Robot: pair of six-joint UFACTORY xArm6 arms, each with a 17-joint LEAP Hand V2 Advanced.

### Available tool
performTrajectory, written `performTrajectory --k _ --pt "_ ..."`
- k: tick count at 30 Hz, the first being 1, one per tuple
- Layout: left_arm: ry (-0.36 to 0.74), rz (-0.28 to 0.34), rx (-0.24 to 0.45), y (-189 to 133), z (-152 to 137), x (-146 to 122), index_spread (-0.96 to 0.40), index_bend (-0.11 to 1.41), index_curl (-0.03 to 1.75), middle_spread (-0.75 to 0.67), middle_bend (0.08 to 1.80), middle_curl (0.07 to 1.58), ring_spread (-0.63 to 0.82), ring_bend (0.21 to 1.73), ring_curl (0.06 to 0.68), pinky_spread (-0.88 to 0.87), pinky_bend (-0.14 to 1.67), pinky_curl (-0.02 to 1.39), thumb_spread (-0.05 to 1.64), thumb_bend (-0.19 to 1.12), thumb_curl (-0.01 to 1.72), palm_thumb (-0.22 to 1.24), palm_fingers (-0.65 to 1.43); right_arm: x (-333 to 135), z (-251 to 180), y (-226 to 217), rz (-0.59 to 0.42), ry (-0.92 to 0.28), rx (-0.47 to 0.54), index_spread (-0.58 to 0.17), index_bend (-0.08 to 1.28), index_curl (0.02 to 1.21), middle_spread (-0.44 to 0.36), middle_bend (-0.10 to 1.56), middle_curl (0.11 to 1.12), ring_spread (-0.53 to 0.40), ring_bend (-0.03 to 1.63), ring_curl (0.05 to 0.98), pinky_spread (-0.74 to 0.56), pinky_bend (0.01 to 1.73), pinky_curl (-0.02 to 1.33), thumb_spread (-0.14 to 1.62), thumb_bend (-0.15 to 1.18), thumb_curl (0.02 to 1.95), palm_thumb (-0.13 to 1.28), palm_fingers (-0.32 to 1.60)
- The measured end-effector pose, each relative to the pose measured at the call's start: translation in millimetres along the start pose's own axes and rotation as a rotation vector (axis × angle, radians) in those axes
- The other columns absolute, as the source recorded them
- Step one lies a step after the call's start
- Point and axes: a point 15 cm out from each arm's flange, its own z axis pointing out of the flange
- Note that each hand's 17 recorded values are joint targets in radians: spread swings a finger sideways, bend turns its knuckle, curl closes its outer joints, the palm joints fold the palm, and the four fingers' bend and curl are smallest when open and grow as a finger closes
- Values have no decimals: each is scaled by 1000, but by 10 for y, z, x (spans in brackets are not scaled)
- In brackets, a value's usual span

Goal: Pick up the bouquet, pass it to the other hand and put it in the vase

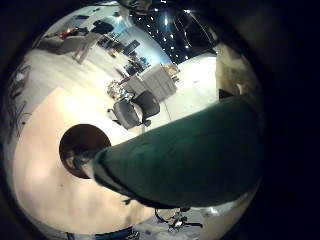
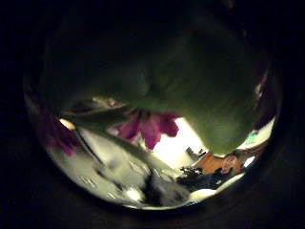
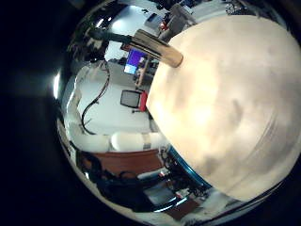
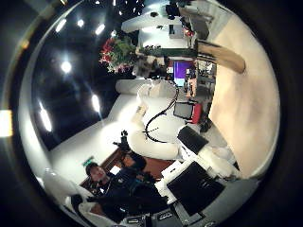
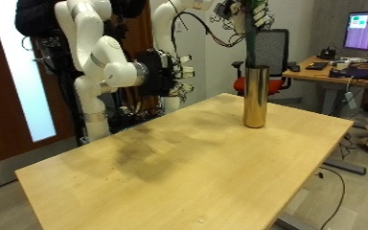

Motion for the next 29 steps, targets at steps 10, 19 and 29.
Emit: performTrajectory --k 10,19,29 --pt "-48 -4 85 -46 -402 -230 194 66 479 539 189 311 547 591 210 540 290 404 811 -44 371 317 -186 -5 15 3 -3 -1 -4 -288 179 314 103 181 279 192 266 248 412 382 292 924 -26 481 800 137" --pt "-45 -14 77 153 -638 -251 193 109 252 560 166 251 592 503 188 567 246 350 781 -38 339 286 -141 -7 60 23 -3 -7 -15 -288 179 317 99 182 277 192 257 249 412 371 292 924 -27 483 800 146" --pt "-73 -80 54 676 -591 -406 179 129 182 565 164 204 609 447 189 574 234 330 772 -39 329 278 -120 -65 66 21 -25 -1 -20 -289 180 317 98 181 279 192 251 252 413 362 292 924 -25 486 803 153"
